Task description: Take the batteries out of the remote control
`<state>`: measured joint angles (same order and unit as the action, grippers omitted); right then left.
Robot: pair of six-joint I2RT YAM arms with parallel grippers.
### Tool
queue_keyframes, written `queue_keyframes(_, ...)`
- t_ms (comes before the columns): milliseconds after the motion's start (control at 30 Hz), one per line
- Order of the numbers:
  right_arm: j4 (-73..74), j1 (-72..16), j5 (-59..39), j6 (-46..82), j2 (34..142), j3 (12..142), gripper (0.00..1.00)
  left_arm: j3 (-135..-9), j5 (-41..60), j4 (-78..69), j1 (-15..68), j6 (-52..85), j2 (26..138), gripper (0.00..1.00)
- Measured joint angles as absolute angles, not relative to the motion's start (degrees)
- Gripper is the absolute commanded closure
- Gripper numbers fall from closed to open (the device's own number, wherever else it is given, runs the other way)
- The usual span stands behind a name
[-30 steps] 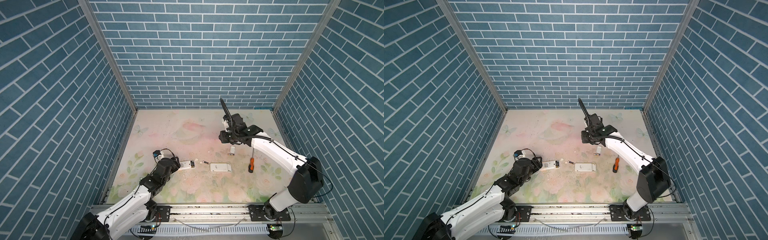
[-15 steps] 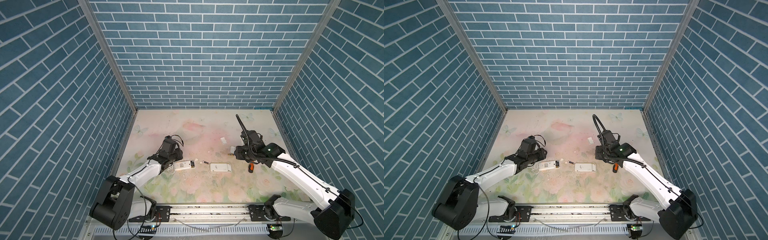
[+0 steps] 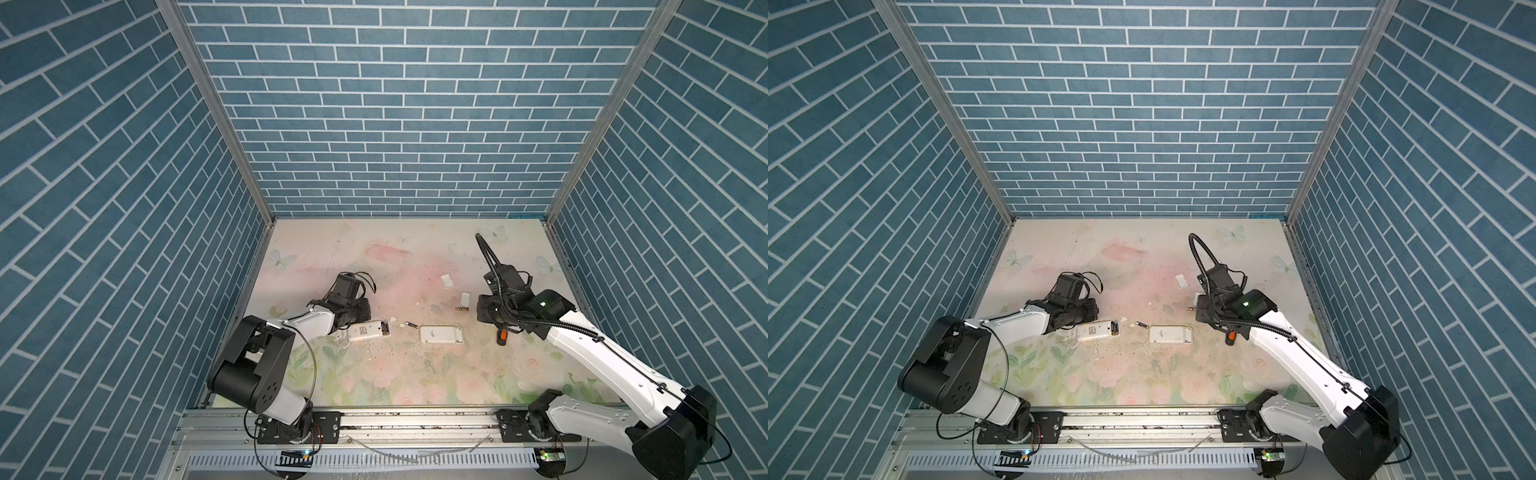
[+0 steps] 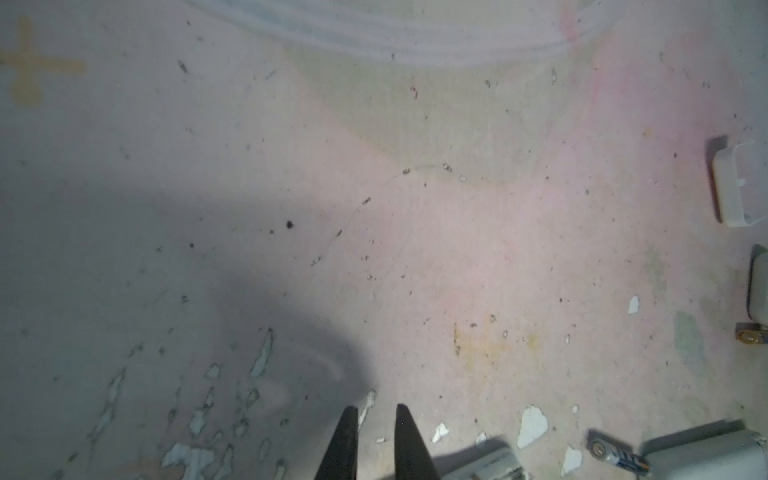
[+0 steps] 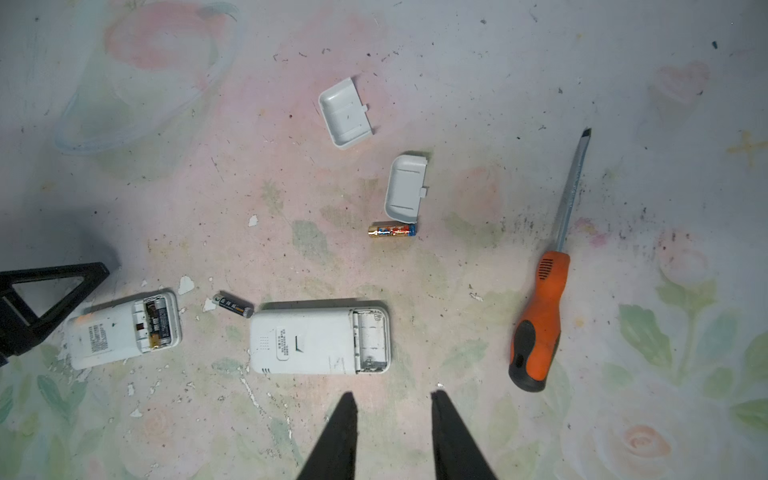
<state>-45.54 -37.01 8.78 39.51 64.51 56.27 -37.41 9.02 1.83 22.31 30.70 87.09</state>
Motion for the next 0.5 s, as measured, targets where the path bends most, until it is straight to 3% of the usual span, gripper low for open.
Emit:
queue_keyframes(333,-45.52,-37.01,11.07,40.77,64.40,56.27,0.66,-30.59,10.20,0.95,22.81,34.30,81.03,0.83)
queue_keyframes(500,-45.50,-36.49,11.79,41.34,64.73,56.21,0.59,-28.86,10.13,2.07,22.98,35.64,78.30,0.75)
